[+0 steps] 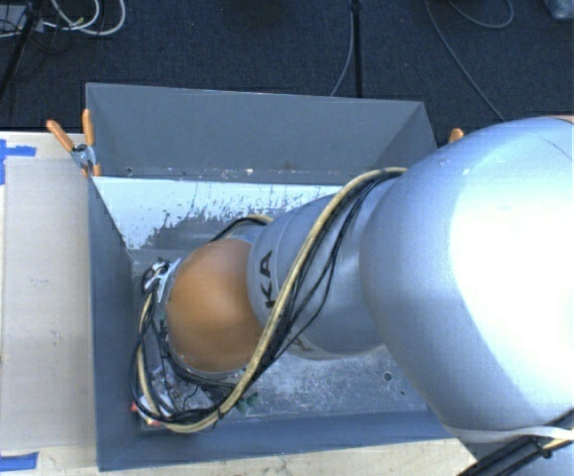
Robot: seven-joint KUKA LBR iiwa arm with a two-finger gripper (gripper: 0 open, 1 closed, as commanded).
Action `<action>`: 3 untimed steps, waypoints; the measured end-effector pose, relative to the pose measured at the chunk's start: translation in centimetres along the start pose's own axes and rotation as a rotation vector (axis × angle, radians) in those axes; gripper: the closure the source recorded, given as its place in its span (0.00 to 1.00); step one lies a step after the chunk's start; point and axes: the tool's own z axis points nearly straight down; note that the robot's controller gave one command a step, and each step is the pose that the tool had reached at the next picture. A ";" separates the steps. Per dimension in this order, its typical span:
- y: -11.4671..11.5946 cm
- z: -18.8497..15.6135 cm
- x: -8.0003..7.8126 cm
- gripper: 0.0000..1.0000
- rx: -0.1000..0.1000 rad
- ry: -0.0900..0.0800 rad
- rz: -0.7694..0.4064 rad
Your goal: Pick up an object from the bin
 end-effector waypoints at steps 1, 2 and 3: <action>0.0 -0.6 0.2 1.00 -0.001 0.004 0.000; 0.1 -2.7 0.2 1.00 -0.002 0.008 0.000; 0.1 -3.9 0.1 1.00 -0.001 0.002 0.001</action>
Offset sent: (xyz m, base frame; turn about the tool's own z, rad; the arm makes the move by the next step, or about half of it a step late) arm 0.0000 -0.0001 0.0388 0.0000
